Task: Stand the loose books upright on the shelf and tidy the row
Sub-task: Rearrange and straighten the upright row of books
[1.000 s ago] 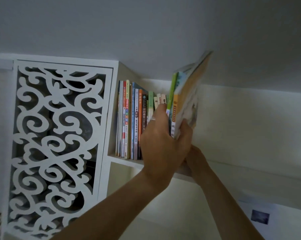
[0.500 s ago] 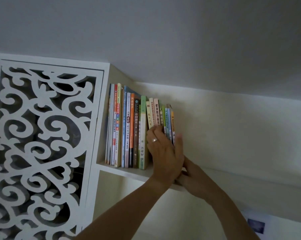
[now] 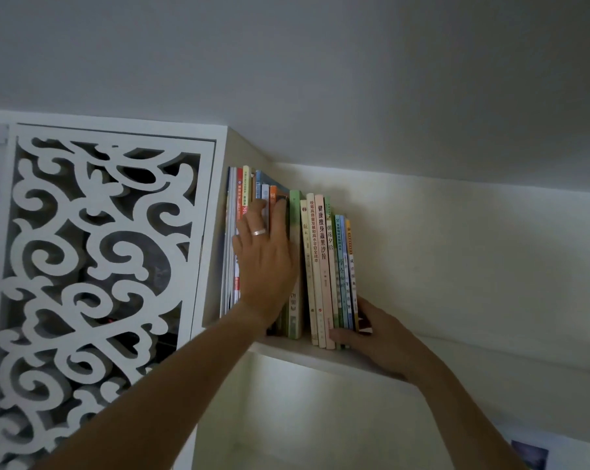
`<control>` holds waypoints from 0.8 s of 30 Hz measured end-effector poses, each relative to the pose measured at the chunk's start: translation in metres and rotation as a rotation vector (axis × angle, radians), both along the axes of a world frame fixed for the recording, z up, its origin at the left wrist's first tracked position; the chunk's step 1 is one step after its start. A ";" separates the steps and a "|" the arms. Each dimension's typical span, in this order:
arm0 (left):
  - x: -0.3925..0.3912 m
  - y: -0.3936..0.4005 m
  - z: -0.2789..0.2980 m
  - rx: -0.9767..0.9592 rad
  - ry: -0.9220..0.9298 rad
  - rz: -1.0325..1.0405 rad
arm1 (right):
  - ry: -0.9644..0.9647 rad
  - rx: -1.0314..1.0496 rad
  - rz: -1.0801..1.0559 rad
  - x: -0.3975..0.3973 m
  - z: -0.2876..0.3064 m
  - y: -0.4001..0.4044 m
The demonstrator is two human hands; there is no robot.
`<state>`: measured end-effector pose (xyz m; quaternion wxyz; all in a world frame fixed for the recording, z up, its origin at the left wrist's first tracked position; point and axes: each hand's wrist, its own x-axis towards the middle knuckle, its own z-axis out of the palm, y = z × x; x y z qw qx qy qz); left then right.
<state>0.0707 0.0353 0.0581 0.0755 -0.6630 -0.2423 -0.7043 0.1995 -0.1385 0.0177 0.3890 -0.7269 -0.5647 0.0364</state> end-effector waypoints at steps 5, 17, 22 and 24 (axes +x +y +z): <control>-0.006 0.009 0.007 0.073 0.156 0.176 | 0.122 0.016 0.086 -0.009 0.003 -0.001; -0.003 0.012 0.002 0.059 0.188 0.074 | 0.092 0.079 0.078 -0.006 -0.006 0.008; 0.001 0.002 0.011 0.013 0.215 0.121 | 0.059 0.099 0.050 -0.002 -0.008 0.008; 0.004 -0.004 0.017 0.009 0.178 0.173 | 0.048 0.093 0.036 -0.003 -0.007 0.006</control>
